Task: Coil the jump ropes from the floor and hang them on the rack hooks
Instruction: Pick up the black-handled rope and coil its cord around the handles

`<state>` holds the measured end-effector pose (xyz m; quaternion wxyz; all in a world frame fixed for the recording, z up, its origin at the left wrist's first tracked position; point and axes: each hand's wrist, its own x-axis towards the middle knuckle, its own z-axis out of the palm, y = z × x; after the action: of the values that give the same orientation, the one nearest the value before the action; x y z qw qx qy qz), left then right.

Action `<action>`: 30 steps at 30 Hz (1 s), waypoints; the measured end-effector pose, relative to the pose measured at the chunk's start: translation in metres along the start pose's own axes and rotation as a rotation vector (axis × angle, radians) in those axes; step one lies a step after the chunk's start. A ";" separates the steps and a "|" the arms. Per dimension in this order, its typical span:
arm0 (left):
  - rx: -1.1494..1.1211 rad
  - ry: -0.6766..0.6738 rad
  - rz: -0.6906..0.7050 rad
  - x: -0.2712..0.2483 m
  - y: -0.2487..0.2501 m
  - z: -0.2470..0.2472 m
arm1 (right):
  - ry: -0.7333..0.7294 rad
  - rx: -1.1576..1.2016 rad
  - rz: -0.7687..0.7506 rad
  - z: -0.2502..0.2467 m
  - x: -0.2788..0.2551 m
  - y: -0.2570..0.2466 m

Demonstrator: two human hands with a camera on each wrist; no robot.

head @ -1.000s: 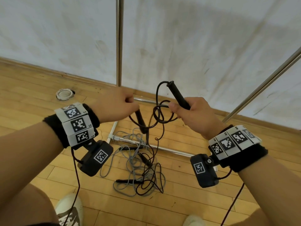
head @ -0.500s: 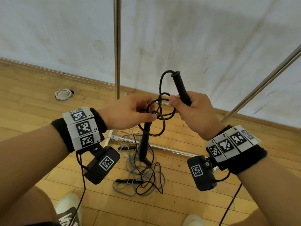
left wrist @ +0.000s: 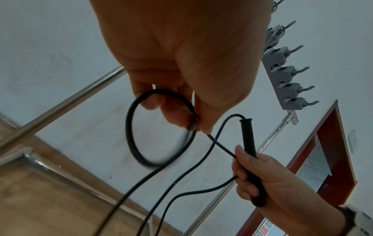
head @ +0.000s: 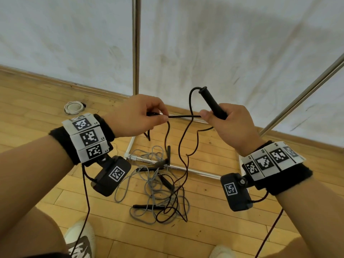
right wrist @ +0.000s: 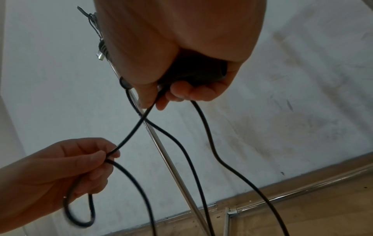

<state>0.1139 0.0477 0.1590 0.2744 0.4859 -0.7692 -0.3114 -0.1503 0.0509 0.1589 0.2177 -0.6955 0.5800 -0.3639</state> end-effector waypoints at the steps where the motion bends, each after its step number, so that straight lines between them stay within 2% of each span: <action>1: 0.063 -0.021 0.007 0.000 -0.001 -0.002 | 0.024 -0.016 -0.011 -0.001 0.001 0.001; 4: 0.209 -0.120 0.001 -0.001 -0.007 -0.008 | 0.127 -0.023 -0.001 -0.006 0.006 0.007; 7: 0.373 -0.140 -0.017 -0.002 -0.016 -0.012 | 0.212 0.002 0.029 -0.018 0.012 0.013; 12: 0.530 -0.197 -0.051 -0.002 -0.015 -0.010 | 0.125 0.034 0.001 -0.018 0.005 0.011; 15: 0.638 -0.178 0.013 -0.001 -0.016 -0.005 | 0.126 0.048 -0.026 -0.015 0.005 0.005; 20: 0.531 -0.083 0.086 0.005 -0.009 -0.006 | 0.161 -0.009 0.029 -0.020 0.008 0.009; 23: 0.377 -0.078 0.046 0.001 -0.004 -0.007 | 0.101 -0.109 0.037 -0.018 0.006 0.016; 27: 0.345 -0.064 0.115 -0.003 0.006 -0.001 | 0.044 -0.227 0.020 -0.011 0.000 0.014; 30: 0.323 -0.115 0.138 0.000 0.013 0.003 | -0.023 -0.237 -0.043 -0.002 -0.007 0.002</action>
<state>0.1047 0.0526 0.1667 0.1694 0.4509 -0.8552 -0.1915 -0.1535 0.0572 0.1576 0.1327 -0.7329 0.6012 -0.2895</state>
